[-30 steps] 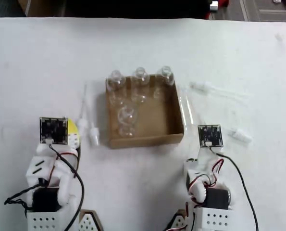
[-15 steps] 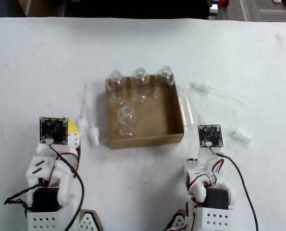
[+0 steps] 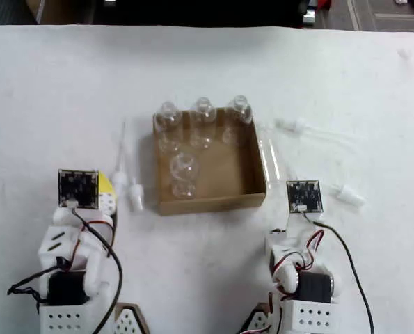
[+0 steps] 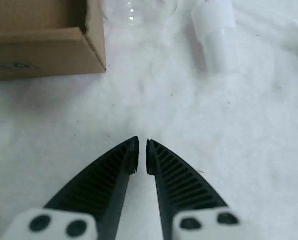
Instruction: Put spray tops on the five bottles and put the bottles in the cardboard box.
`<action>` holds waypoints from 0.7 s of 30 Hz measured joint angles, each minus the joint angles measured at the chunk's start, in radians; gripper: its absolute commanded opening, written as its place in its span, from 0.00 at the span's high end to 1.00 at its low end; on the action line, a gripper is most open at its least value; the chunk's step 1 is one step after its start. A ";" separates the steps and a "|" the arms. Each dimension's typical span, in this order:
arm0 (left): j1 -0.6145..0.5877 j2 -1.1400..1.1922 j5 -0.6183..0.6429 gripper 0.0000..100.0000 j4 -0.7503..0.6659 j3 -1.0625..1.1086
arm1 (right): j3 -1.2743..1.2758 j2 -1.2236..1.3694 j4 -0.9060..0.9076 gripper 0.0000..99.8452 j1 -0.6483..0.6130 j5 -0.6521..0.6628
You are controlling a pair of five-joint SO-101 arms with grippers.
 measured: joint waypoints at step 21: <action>0.026 0.000 -0.109 0.97 -0.040 0.038 | 0.000 0.000 0.000 0.98 0.000 0.000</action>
